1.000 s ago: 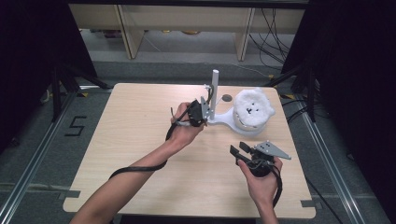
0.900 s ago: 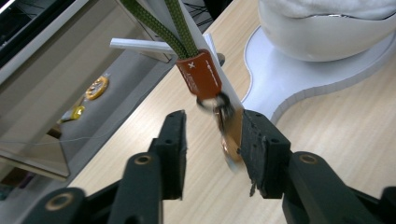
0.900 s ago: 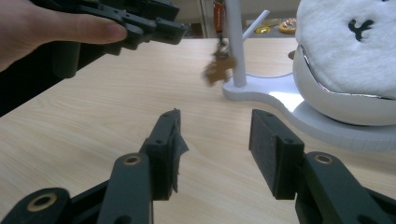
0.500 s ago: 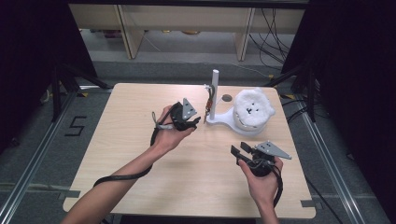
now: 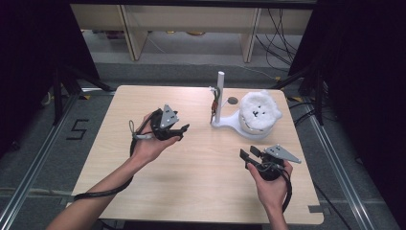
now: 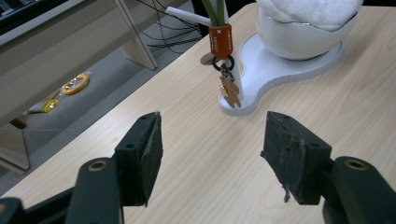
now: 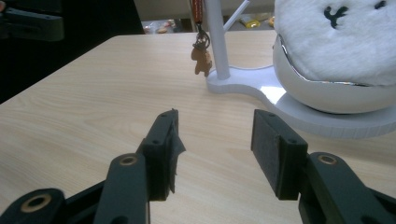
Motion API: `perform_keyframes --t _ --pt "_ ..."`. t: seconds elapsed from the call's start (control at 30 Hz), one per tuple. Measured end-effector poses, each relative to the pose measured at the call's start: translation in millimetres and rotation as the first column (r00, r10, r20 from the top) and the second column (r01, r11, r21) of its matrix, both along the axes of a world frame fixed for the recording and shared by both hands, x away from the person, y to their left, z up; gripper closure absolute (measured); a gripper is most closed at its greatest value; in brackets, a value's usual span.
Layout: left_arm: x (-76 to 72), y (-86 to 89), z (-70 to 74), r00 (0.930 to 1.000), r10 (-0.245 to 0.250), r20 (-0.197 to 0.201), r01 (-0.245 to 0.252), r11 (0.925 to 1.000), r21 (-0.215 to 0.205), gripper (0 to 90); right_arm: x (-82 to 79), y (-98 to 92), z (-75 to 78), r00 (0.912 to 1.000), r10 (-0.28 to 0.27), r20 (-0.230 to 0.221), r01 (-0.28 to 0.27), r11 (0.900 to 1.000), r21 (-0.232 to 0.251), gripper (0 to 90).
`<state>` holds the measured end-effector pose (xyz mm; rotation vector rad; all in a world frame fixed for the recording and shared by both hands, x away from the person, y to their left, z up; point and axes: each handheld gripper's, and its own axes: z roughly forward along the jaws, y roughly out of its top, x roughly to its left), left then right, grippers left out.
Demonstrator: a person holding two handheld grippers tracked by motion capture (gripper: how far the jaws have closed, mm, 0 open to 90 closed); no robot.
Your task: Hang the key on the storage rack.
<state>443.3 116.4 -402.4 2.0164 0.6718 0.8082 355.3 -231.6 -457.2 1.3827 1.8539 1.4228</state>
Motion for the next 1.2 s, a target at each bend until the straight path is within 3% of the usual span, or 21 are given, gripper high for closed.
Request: perform_keyframes --t 0.1,0.13,0.17,0.23,0.27,0.3,0.47,0.5,0.53,0.57,0.63,0.7,0.73,0.8,0.83,1.0,1.03,1.07,1.1,1.13,1.2 --pt "-3.2 11.2 -0.3 1.0000 0.002 -0.009 -0.002 1.0000 0.004 37.0 1.4 -2.4 -0.5 1.0000 0.001 0.004 -0.001 1.000 -0.015 52.1" --pt "-4.7 16.2 0.5 0.9999 0.003 -0.011 -0.002 0.9995 0.030 37.0 -0.9 -0.5 1.0 0.9995 -0.015 -0.026 0.015 1.000 0.009 52.0" --pt "-6.7 20.4 0.7 0.9999 0.008 -0.015 -0.007 0.9993 0.036 37.0 1.5 -3.7 0.4 1.0000 -0.001 -0.001 0.001 1.000 -0.011 52.0" --pt "-10.7 27.4 0.2 0.9997 0.020 -0.014 -0.020 0.9995 0.023 36.9 1.6 -5.4 1.1 1.0000 -0.007 0.000 0.007 1.000 -0.020 51.9" --pt "-12.9 32.7 1.0 0.9996 0.022 -0.020 -0.021 0.9990 0.040 36.9 1.0 -5.0 1.1 0.9999 -0.014 -0.007 0.014 1.000 -0.008 51.8" --pt "-15.2 35.6 -0.1 0.9992 0.034 -0.019 -0.034 0.9993 0.017 36.9 1.6 -7.0 1.6 0.9999 -0.014 0.001 0.014 0.999 -0.029 51.8" --pt "-24.0 57.1 -4.1 0.9976 0.057 -0.040 -0.057 0.9984 0.004 36.7 3.5 -11.0 0.8 0.9999 -0.012 -0.003 0.012 0.999 -0.042 51.6" --pt "-25.0 62.2 -6.0 0.9974 0.059 -0.041 -0.059 0.9982 -0.004 36.6 1.1 -9.5 2.0 0.9987 -0.033 -0.040 0.032 0.999 -0.026 51.6" --pt "-26.5 67.1 -8.1 0.9967 0.067 -0.047 -0.067 0.9976 -0.016 36.5 2.6 -9.9 0.9 0.9993 -0.021 -0.030 0.020 1.000 -0.015 51.5" --pt "-27.9 72.6 -10.4 0.9961 0.073 -0.049 -0.074 0.9971 -0.019 36.4 4.7 -13.1 -0.1 0.9999 -0.010 -0.012 0.009 0.999 -0.040 51.5" --pt "-31.2 82.0 -17.2 0.9947 0.088 -0.054 -0.090 0.9946 -0.050 36.1 4.2 -14.3 -0.6 0.9996 -0.021 -0.019 0.020 0.999 -0.049 51.4" --pt "-33.8 92.2 -24.9 0.9943 0.086 -0.062 -0.091 0.9925 -0.081 36.1 3.0 -13.5 -2.4 0.9986 -0.033 -0.041 0.032 0.999 -0.027 51.4" --pt "-35.6 97.1 -29.4 0.9935 0.093 -0.065 -0.099 0.9901 -0.099 36.0 3.3 -16.3 -3.1 0.9988 -0.033 -0.036 0.031 0.998 -0.056 51.3" --pt "-39.9 107.2 -38.5 0.9925 0.108 -0.057 -0.114 0.9866 -0.117 35.9 2.4 -15.9 -6.3 0.9982 -0.041 -0.045 0.040 0.999 -0.025 51.3" --pt "-42.2 112.0 -44.0 0.9915 0.115 -0.060 -0.122 0.9832 -0.136 35.8 3.2 -18.1 -8.2 0.9987 -0.040 -0.032 0.039 0.998 -0.047 51.3" --pt "-56.2 133.8 -73.2 0.9793 0.181 -0.092 -0.197 0.9526 -0.231 35.5 1.6 -23.0 -19.8 0.9960 -0.059 -0.067 0.056 0.997 -0.046 51.3" --pt "-58.3 137.2 -79.9 0.9786 0.183 -0.095 -0.201 0.9491 -0.243 35.5 1.6 -23.0 -19.8 0.9960 -0.059 -0.067 0.056 0.997 -0.046 51.3" --pt "-61.4 139.7 -85.7 0.9751 0.194 -0.107 -0.215 0.9451 -0.246 35.4 4.2 -27.0 -23.0 0.9984 -0.041 -0.037 0.038 0.996 -0.078 51.3" --pt "-63.2 142.0 -91.6 0.9740 0.195 -0.115 -0.219 0.9428 -0.251 35.3 3.3 -26.0 -24.9 0.9974 -0.052 -0.050 0.048 0.997 -0.063 51.3" --pt "-64.8 143.5 -97.2 0.9729 0.198 -0.120 -0.223 0.9395 -0.260 35.3 3.5 -28.3 -26.5 0.9978 -0.048 -0.047 0.043 0.995 -0.086 51.3" --pt "-68.5 145.2 -105.9 0.9706 0.203 -0.129 -0.231 0.9366 -0.264 35.2 4.1 -29.0 -30.0 0.9980 -0.037 -0.051 0.033 0.996 -0.077 51.3"
